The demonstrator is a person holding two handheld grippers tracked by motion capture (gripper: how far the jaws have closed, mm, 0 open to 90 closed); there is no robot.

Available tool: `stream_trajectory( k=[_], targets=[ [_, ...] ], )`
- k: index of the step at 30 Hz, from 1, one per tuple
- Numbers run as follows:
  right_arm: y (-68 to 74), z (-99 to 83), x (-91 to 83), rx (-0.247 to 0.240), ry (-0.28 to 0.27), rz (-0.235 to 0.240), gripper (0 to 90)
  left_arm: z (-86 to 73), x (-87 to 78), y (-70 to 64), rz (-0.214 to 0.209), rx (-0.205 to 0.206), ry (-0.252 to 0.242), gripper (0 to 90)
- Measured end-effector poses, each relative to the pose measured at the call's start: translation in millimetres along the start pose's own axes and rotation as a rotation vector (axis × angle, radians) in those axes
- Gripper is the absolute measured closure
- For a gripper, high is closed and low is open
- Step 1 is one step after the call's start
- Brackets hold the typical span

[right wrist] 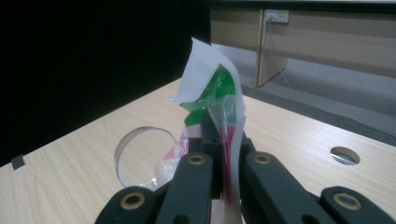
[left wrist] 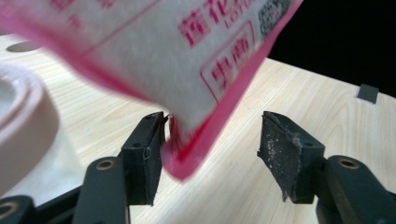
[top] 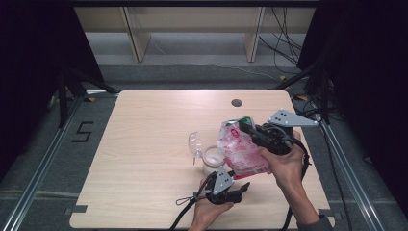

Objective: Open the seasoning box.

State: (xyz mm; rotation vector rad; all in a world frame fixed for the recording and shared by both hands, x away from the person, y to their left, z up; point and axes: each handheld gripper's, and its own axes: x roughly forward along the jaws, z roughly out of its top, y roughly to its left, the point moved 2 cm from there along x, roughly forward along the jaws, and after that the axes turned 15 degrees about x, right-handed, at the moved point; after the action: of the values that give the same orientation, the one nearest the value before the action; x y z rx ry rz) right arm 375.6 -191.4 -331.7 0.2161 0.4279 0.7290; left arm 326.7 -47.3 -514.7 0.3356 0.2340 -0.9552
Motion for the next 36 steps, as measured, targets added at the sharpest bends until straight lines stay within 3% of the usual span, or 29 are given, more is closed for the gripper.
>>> stream_trajectory(
  k=[1,3,4,11,12,17,19,20,21,23,24,26,29,30,32,33,34,36],
  targets=[
    [-0.4,-1.1,-1.7,0.022,0.003,-0.013,90.0,-1.2,-2.8,1.3,0.008,0.016,0.024,40.0],
    [-3.9,-1.8,-2.2,0.006,-0.011,-0.011,90.0,-2.2,-8.0,0.9,-0.006,0.009,0.014,40.2],
    [-4.6,-2.9,-3.7,0.01,-0.005,-0.022,90.0,-1.6,-8.5,-1.4,-0.014,-0.017,-0.019,39.9],
    [-16.2,-11.5,-7.2,0.004,-0.014,-0.051,90.0,-2.4,-16.9,-5.4,-0.026,-0.004,-0.002,37.6],
    [-16.8,-14.2,-8.4,0.037,-0.01,-0.06,90.0,-2.7,-18.2,-5.4,-0.03,0.002,-0.005,37.5],
    [-27.2,-22.3,-8.3,0.057,-0.015,-0.073,90.0,-2.8,-27.0,-4.5,-0.038,-0.004,-0.011,37.2],
    [-30.5,-24.7,-7.6,0.055,-0.012,-0.068,90.0,-3.2,-30.7,-3.6,-0.034,-0.008,-0.012,37.0],
    [-30.2,-26.5,-7.4,0.077,-0.017,-0.075,90.0,-3.7,-32.5,-2.6,-0.033,-0.004,-0.011,37.0],
    [-33.4,-27.1,-6.6,0.051,-0.014,-0.073,90.0,-4.3,-34.7,-1.8,-0.027,-0.007,-0.002,36.9],
    [-35.3,-30.4,-5.8,0.061,-0.016,-0.082,90.0,-5.6,-37.5,-0.1,-0.025,-0.015,-0.008,36.5],
    [-34.3,-32.2,-5.9,0.092,-0.015,-0.077,90.0,-6.4,-40.2,1.6,-0.024,-0.013,-0.003,36.3],
    [-39.3,-35.2,-5.8,0.092,-0.033,-0.071,90.0,-6.2,-42.7,2.3,-0.018,-0.038,-0.014,35.1],
    [-47.9,-43.8,-6.7,0.101,-0.05,-0.08,90.0,-7.6,-49.9,7.2,-0.002,-0.032,-0.002,34.1],
    [-48.2,-47.2,-8.9,0.142,-0.041,-0.095,90.0,-8.2,-50.8,8.6,-0.002,-0.033,-0.013,34.0],
    [-55.4,-48.5,-11.9,0.12,-0.064,-0.078,90.0,-8.9,-53.8,12.3,-0.005,-0.001,-0.01,33.7],
    [-54.7,-48.9,-13.4,0.146,-0.065,-0.082,90.0,-9.4,-55.5,11.7,0.007,-0.025,-0.005,33.4],
    [-57.6,-48.1,-16.1,0.129,-0.054,-0.08,90.0,-9.9,-56.8,13.3,0.006,-0.023,-0.011,33.2],
    [-60.0,-51.5,-20.3,0.161,-0.055,-0.084,90.0,-10.4,-59.7,14.0,0.017,-0.04,-0.009,32.7]
  ],
)
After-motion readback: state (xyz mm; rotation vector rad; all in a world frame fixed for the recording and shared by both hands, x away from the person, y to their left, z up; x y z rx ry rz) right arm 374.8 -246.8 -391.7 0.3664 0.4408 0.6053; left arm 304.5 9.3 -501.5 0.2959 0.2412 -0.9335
